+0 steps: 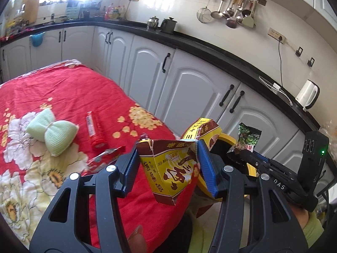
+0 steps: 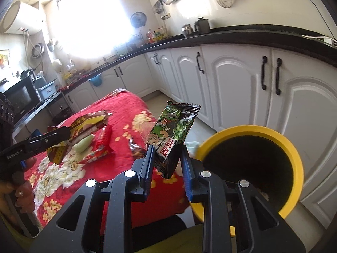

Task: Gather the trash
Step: 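Carry the snack box and green packet over the yellow bin and release both, then move both open tools back over the table toward the remaining wrappers, then grasp the green bow pillow with the left tool while the right tool grasps the red wrapper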

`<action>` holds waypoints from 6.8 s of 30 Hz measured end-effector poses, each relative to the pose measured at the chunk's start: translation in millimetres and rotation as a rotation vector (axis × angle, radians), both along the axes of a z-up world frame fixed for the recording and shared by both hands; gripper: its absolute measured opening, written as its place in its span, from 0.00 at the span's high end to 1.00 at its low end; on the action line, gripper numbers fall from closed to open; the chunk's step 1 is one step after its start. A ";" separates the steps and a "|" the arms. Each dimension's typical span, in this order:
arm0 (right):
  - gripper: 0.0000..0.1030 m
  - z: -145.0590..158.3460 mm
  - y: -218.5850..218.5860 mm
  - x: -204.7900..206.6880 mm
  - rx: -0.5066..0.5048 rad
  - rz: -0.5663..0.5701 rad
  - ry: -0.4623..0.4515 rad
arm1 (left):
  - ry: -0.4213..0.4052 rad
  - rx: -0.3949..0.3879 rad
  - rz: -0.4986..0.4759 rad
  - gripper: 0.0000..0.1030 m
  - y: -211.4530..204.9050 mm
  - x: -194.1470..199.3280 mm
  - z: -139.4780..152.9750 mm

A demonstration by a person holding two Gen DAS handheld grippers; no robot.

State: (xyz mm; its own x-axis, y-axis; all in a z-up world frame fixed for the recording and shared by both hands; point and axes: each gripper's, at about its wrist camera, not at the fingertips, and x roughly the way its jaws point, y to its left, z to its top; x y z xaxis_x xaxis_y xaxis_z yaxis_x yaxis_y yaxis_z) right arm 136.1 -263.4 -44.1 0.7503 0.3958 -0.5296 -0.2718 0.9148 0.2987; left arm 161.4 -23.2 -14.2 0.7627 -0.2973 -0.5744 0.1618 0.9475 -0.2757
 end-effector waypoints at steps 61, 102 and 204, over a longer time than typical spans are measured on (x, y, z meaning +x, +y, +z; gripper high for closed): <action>0.60 -79.8 -138.0 5.6 0.044 -0.270 0.163 | 0.172 0.146 -0.213 0.54 -164.6 74.1 -85.6; 0.23 -4.6 -62.4 -19.5 0.001 -0.182 -0.024 | -0.048 0.071 0.045 0.11 -48.7 13.4 -7.1; 0.91 -62.4 195.6 39.1 -0.021 0.320 0.237 | 0.169 -0.268 0.520 0.65 202.6 41.8 -87.7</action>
State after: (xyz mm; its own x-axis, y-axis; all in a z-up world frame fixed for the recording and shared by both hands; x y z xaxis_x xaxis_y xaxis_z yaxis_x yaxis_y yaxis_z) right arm 175.2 -67.8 -106.5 0.4472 0.5766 -0.6837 -0.4697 0.8020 0.3691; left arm 203.2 179.4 -101.9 0.7517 -0.0613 -0.6567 -0.3704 0.7846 -0.4972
